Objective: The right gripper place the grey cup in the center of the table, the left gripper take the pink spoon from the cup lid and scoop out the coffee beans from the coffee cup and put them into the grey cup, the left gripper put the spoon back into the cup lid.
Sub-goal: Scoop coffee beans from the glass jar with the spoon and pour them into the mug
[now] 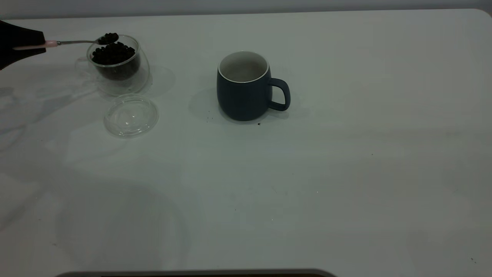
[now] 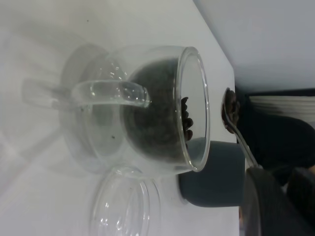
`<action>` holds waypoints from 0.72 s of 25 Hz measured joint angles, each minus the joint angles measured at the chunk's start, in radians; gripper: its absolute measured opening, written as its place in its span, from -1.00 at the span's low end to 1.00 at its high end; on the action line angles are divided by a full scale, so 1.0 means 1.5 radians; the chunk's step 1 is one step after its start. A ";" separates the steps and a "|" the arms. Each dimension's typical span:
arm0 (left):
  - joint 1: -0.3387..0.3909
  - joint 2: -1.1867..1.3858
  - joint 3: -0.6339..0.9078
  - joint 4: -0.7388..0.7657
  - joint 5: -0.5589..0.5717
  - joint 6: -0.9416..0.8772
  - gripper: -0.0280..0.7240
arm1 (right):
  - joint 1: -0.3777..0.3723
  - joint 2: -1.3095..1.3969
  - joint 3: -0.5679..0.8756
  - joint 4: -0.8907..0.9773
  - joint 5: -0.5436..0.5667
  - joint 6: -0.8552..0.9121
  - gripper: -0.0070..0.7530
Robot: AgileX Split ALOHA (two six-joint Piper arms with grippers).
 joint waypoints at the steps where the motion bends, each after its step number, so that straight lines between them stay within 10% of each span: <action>1: 0.000 0.000 0.000 0.000 0.000 -0.007 -0.62 | 0.000 0.000 0.000 0.000 0.000 0.000 0.57; 18: -0.041 0.000 0.000 -0.004 0.001 -0.055 -0.62 | 0.000 0.000 0.000 0.000 0.000 0.000 0.57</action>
